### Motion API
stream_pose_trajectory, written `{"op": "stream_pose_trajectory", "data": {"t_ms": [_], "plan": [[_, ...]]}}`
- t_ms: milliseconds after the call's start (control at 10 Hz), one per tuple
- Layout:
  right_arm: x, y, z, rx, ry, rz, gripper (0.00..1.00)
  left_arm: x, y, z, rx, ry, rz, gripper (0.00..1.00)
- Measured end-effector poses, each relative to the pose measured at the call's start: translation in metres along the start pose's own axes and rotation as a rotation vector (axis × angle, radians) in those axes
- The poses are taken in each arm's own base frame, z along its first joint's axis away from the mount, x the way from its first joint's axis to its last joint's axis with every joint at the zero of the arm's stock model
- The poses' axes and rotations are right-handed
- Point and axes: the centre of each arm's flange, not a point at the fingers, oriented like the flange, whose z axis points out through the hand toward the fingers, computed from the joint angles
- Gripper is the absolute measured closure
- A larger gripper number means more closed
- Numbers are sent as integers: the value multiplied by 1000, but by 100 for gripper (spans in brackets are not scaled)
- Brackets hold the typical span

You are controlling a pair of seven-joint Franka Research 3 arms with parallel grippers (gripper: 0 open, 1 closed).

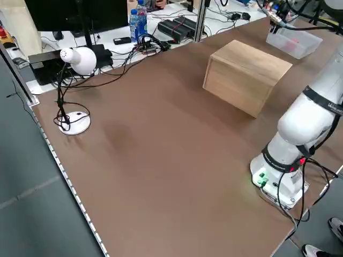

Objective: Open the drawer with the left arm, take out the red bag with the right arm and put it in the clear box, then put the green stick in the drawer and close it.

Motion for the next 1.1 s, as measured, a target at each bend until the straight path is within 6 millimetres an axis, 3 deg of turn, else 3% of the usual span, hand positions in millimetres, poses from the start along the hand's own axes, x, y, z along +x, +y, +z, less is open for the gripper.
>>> {"op": "stream_pose_trajectory", "data": {"t_ms": [100, 400, 500, 600, 800, 900, 1100], "plan": [[8, 13, -45, -86, 19, -94, 57, -4, -4, 0, 0, -1, -5, 0], [12, 27, -176, -166, 140, -255, 13, -2, -3, 8, 0, -16, 9, 0], [6, 33, -205, -194, 162, -295, 1, -1, -2, 9, 1, -16, 12, 0], [-6, 39, -227, -225, 170, -314, 0, 0, -1, 9, 0, -13, 14, 0], [-33, 38, -258, -251, 185, -335, 0, 1, 1, 9, 0, -10, 18, 0], [-40, 38, -262, -251, 186, -342, 0, 2, 1, 10, 0, -8, 18, 0], [-38, 44, -248, -242, 192, -363, 0, 3, 0, 11, 0, -9, 15, 0]]}}
